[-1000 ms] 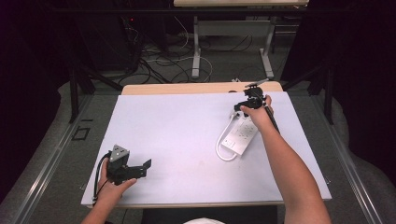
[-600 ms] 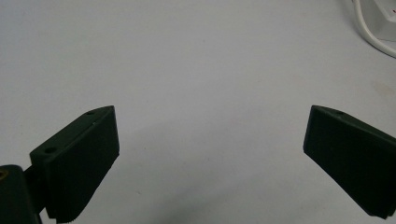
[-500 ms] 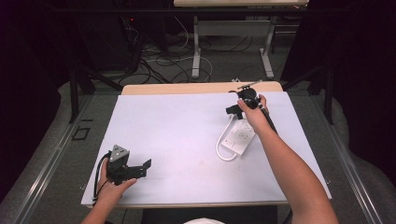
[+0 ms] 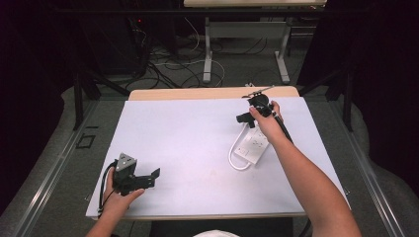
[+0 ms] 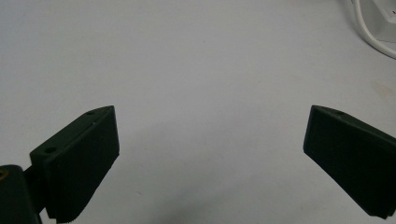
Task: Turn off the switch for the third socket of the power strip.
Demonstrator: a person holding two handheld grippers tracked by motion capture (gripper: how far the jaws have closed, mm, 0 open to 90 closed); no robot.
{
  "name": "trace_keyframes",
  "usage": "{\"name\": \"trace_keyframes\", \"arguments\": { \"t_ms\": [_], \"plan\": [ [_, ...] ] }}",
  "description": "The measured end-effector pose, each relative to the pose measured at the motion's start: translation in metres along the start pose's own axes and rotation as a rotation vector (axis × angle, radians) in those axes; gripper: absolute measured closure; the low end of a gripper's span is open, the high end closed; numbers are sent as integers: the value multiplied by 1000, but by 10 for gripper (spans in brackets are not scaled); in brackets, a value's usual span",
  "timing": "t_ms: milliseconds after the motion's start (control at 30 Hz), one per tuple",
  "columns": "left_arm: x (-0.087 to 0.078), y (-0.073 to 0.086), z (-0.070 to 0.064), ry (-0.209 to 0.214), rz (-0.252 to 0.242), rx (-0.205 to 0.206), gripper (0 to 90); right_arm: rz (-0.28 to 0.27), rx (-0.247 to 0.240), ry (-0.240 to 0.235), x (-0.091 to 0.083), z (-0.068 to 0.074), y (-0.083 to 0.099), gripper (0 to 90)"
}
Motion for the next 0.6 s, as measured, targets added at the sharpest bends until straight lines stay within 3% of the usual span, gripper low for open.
{"name": "trace_keyframes", "arguments": {
  "t_ms": [133, 600],
  "plan": [
    [-1, 1, 2, -3, 2, -6, 34, -6, -36, 16, -5, 3, 1, 0],
    [-4, 2, 1, -11, -10, -15, 34, -52, -75, 28, -31, 14, 11, 0]
  ]
}}
Point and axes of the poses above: each handheld gripper's, and its own axes: x roughly forward along the jaws, y roughly out of its underside, z roughly to its left, the point moved 1 cm from there along x, roughly forward along the jaws, and after that the axes turned 10 degrees about z, right-handed, at the moved point
